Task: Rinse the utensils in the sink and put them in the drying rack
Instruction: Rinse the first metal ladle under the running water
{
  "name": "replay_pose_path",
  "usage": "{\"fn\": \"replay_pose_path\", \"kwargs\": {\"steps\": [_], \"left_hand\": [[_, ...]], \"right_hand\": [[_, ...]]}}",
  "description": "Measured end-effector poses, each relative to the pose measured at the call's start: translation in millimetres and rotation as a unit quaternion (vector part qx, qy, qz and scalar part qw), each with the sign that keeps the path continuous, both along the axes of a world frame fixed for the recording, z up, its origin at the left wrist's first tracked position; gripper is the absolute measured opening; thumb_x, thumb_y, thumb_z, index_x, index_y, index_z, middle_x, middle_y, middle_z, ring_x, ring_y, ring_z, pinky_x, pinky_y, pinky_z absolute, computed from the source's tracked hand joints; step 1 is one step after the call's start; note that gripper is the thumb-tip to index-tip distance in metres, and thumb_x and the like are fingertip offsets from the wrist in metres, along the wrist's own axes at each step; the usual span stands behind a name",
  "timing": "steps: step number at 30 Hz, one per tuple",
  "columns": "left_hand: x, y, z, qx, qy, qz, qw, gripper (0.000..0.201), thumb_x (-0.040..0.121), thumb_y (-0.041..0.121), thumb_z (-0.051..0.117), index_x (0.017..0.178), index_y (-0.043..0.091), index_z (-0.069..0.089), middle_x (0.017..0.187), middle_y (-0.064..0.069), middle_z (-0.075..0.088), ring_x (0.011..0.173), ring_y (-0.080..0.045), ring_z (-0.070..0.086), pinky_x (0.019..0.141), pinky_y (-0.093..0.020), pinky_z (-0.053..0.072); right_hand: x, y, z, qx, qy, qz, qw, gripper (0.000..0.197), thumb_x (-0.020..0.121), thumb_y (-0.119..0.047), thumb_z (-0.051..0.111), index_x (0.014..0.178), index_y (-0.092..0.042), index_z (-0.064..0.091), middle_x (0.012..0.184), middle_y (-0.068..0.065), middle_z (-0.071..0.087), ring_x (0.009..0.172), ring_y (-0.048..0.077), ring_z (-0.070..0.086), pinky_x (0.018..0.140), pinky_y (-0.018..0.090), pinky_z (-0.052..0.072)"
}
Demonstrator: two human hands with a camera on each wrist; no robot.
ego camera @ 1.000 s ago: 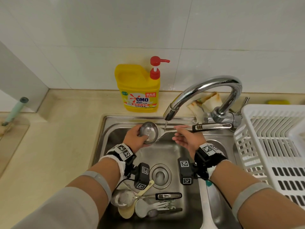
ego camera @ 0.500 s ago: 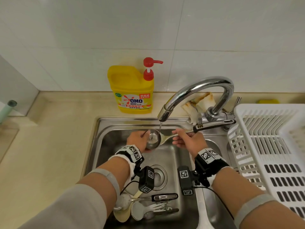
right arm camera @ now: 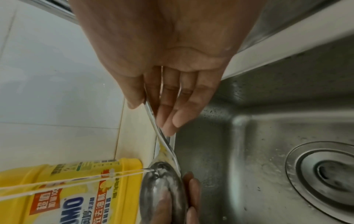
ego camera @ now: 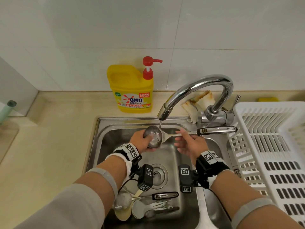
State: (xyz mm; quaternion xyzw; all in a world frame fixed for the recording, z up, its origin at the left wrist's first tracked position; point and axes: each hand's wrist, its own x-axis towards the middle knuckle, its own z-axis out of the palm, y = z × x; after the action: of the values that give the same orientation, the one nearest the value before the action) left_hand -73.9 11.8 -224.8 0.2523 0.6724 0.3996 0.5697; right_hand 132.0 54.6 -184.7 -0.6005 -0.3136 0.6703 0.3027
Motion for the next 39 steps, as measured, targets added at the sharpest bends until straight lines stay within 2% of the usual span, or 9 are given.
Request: {"fn": "replay_pose_path", "kwargs": {"steps": [7,12,16,20,23,27,33,36,39], "left_hand": [[-22,-11,10,0.042,0.136,-0.004,0.99,0.021,0.096,0.017,0.06,0.116,0.016,0.064,0.112,-0.012,0.067,0.1,-0.035,0.067,0.074,-0.053,0.061],[-34,-26,27,0.041,0.299,-0.011,0.953,0.031,0.097,0.027,0.056,0.126,0.018,0.061,0.123,-0.008,0.066,0.112,-0.031,0.062,0.098,-0.032,0.046],[-39,-39,49,0.083,0.34,-0.022,0.937,0.032,0.101,0.019,0.052,0.131,0.014,0.06,0.127,-0.009,0.065,0.118,-0.029,0.059,0.097,-0.029,0.04],[-40,-53,72,0.167,0.329,-0.032,0.929,0.024,0.1,0.02,0.052,0.118,0.019,0.068,0.115,-0.001,0.07,0.106,-0.019,0.062,0.095,-0.031,0.045],[-36,-61,90,0.22,0.31,-0.031,0.924,0.025,0.1,0.016,0.053,0.118,0.016,0.07,0.114,0.001,0.07,0.106,-0.016,0.061,0.097,-0.028,0.043],[-31,-72,108,0.26,0.277,-0.014,0.925,0.026,0.1,0.017,0.054,0.12,0.02,0.071,0.116,0.004,0.071,0.111,-0.014,0.062,0.1,-0.025,0.045],[-17,-73,121,0.24,0.165,-0.019,0.957,0.036,0.087,0.031,0.074,0.121,0.029,0.063,0.119,0.002,0.067,0.106,-0.018,0.067,0.088,-0.045,0.059],[0,-71,122,0.199,0.197,-0.074,0.957,0.057,0.079,0.044,0.08,0.126,0.03,0.05,0.114,0.006,0.066,0.102,-0.01,0.066,0.085,-0.038,0.059],[22,-66,123,0.18,0.255,-0.151,0.938,0.037,0.086,0.038,0.073,0.118,0.025,0.06,0.108,0.006,0.068,0.092,-0.008,0.066,0.082,-0.029,0.055]], "right_hand": [[2,-6,19,-0.089,-0.154,0.227,0.957,0.076,0.093,-0.068,0.044,0.083,-0.001,0.079,0.054,0.003,0.062,0.041,0.011,0.049,0.039,0.018,0.034],[-15,-12,37,0.129,-0.243,0.3,0.913,0.051,0.101,-0.046,0.048,0.075,-0.012,0.077,0.058,-0.001,0.062,0.046,0.011,0.051,0.052,0.025,0.043],[-26,-17,47,0.355,-0.383,0.334,0.785,0.012,0.092,-0.033,0.061,0.1,-0.027,0.067,0.096,-0.003,0.061,0.094,0.017,0.058,0.087,0.035,0.048],[-30,-23,54,0.349,-0.454,0.458,0.68,0.049,0.094,-0.044,0.057,0.14,-0.031,0.049,0.131,0.005,0.053,0.124,0.025,0.049,0.105,0.041,0.043],[-27,-23,54,0.322,-0.434,0.488,0.685,0.045,0.099,-0.045,0.051,0.14,-0.026,0.05,0.132,0.003,0.06,0.123,0.024,0.055,0.103,0.034,0.043],[-15,-33,60,0.319,-0.375,0.476,0.729,0.03,0.104,-0.038,0.044,0.111,-0.02,0.067,0.083,-0.003,0.069,0.088,0.019,0.068,0.088,0.031,0.05],[14,-47,88,0.362,-0.354,0.425,0.75,0.034,0.106,-0.036,0.038,0.104,-0.027,0.07,0.08,-0.02,0.052,0.085,0.006,0.052,0.088,0.028,0.038],[39,-51,109,0.397,-0.354,0.386,0.753,0.035,0.107,-0.034,0.037,0.097,-0.024,0.07,0.079,-0.01,0.059,0.082,0.011,0.055,0.082,0.03,0.039],[66,-57,137,0.425,-0.35,0.344,0.76,0.032,0.105,-0.033,0.042,0.094,-0.021,0.069,0.082,-0.002,0.065,0.079,0.014,0.059,0.078,0.034,0.045]]}}
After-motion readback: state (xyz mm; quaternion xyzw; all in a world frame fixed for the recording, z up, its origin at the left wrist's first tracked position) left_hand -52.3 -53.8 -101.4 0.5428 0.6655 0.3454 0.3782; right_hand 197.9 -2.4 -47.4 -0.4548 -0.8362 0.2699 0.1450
